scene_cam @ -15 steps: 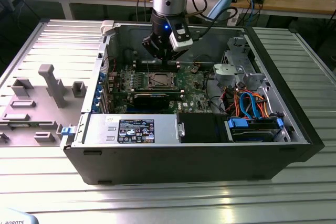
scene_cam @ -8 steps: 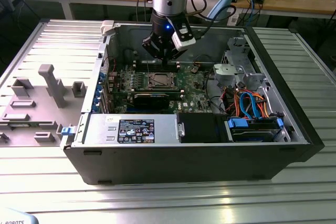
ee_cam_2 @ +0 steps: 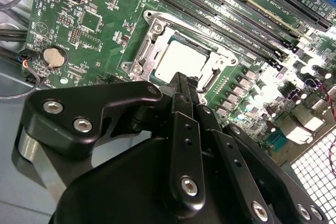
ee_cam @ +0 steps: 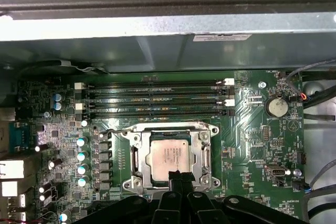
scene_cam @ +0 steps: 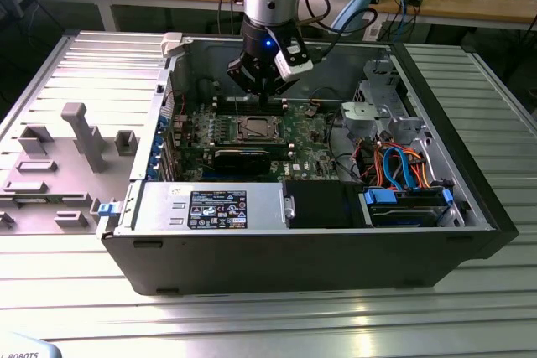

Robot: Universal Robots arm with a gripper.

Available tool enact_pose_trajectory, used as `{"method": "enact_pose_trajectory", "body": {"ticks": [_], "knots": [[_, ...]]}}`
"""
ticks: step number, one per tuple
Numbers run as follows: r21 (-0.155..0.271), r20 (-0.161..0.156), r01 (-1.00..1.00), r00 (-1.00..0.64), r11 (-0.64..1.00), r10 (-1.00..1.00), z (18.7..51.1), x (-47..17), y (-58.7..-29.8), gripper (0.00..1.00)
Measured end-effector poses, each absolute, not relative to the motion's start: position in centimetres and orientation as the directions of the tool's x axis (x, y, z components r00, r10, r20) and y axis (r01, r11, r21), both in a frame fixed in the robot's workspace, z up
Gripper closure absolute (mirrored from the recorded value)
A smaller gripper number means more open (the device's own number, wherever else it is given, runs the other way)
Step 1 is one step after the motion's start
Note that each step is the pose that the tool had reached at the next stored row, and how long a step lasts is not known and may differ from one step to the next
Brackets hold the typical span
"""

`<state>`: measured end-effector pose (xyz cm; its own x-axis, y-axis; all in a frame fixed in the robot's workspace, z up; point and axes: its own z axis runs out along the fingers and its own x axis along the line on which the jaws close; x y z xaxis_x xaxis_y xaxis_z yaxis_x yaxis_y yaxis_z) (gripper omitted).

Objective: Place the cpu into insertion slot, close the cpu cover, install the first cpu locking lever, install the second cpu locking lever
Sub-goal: 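Install the first cpu locking lever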

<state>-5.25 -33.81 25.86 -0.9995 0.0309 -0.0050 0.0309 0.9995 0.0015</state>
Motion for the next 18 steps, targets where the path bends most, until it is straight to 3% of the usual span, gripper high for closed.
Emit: {"method": "enact_pose_trajectory", "body": {"ticks": [8, 18], "knots": [[0.001, -0.005, 0.025, -1.000, 1.000, 0.025, 25.86, -5.25, -33.81, 0.89], [0.002, -0.005, -0.167, -0.986, 0.986, -0.167, 25.86, -5.25, -33.81, 0.89]]}}
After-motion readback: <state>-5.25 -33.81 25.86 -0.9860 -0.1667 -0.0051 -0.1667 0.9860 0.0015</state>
